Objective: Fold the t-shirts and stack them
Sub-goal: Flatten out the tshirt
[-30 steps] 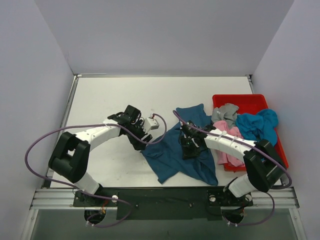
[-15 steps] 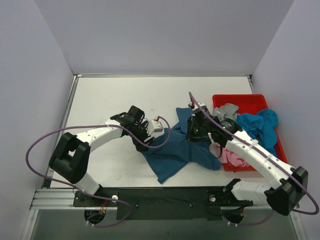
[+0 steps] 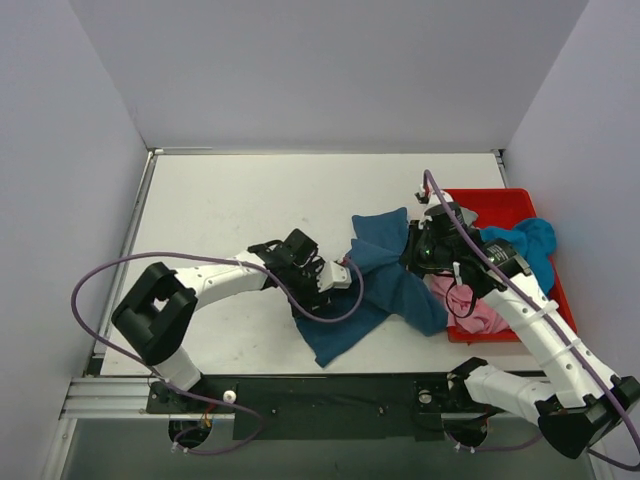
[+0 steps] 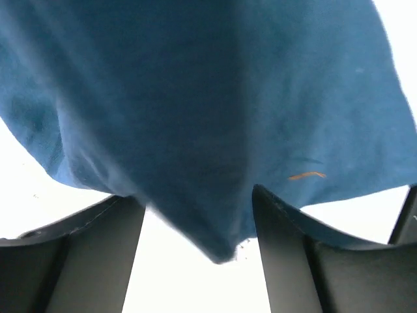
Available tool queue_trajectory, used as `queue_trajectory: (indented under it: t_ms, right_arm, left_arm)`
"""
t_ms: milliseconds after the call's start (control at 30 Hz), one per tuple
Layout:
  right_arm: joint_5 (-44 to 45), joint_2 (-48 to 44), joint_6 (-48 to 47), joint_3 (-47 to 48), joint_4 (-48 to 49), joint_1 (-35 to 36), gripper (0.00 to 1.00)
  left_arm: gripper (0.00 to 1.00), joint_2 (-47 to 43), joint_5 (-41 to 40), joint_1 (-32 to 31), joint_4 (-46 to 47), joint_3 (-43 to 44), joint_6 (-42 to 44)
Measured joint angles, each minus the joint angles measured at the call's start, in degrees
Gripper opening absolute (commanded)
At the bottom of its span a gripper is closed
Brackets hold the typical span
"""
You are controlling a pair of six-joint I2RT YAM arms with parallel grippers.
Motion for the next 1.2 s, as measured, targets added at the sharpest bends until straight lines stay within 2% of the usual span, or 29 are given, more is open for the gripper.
queue_trajectory:
  t_ms: [33,67,200,267,300,433,500,567,667,767,867,967,1100,1200]
  right_arm:
    - [0.00,-0.20,-0.20,0.00,-0.24,-0.28,0.00]
    - [0.02,-0.42,-0.48,0.02,-0.50,-0.70,0.00]
    - [-0.11,-1.18,-2.19,2.19,-2.56,-2.93,0.00]
    - [-0.61,-0.98,-3.67,5.62,-3.80,-4.96,0.00]
    - [-0.90,-0.63,-4.46,7.82,-4.59,-5.84,0.00]
    - [-1.44,5.60,-9.79,26.27,-3.65,-9.97,0.00]
    - [-1.84,10.12,-12.17,36.65,-2.32,-11.10,0.00]
    - [-3.32,14.23,-14.12,45.18,-1.03,-11.30,0.00]
    - [-6.23,16.96,-16.02,50.23,0.42,-10.99,0.00]
    - [-7.52,14.97,-17.07,44.83,1.55,-9.07,0.00]
    - [-7.63,11.34,-18.67,32.44,1.99,-3.45,0.00]
    - [-9.97,9.57,-18.58,20.35,3.48,0.79,0.00]
    - [-13.49,7.56,-16.22,6.78,7.96,1.29,0.00]
    - [-15.04,5.09,-14.36,1.60,10.67,1.14,0.00]
  left_arm:
    - [0.41,0.61,-0.98,-0.37,0.59,-0.20,-0.22]
    - [0.00,1.36,-2.29,-0.52,1.14,-0.24,-0.74]
    - [0.00,4.39,-9.18,0.74,0.76,1.11,-1.53]
    - [0.00,4.46,-12.35,3.04,-0.96,4.50,-1.86]
    - [0.00,4.24,-13.53,4.81,-1.66,7.41,-1.97]
    - [0.00,2.08,-18.67,14.10,-4.46,24.35,-0.92]
    - [0.00,1.29,-21.05,18.49,-7.96,36.22,0.81]
    - [0.00,0.02,-23.65,20.61,-10.23,45.70,2.71]
    - [0.00,-5.57,-25.51,20.68,-14.29,50.77,5.60]
    - [0.00,-12.46,-24.70,20.35,-18.08,46.99,7.23]
    - [0.00,-17.88,-22.60,20.35,-22.47,37.79,7.69]
    - [0.00,-17.07,-20.90,20.00,-27.56,33.55,7.02]
    - [0.00,-12.83,-20.11,19.23,-30.29,35.95,5.16]
    - [0.00,-11.13,-20.90,18.29,-30.95,43.85,3.93]
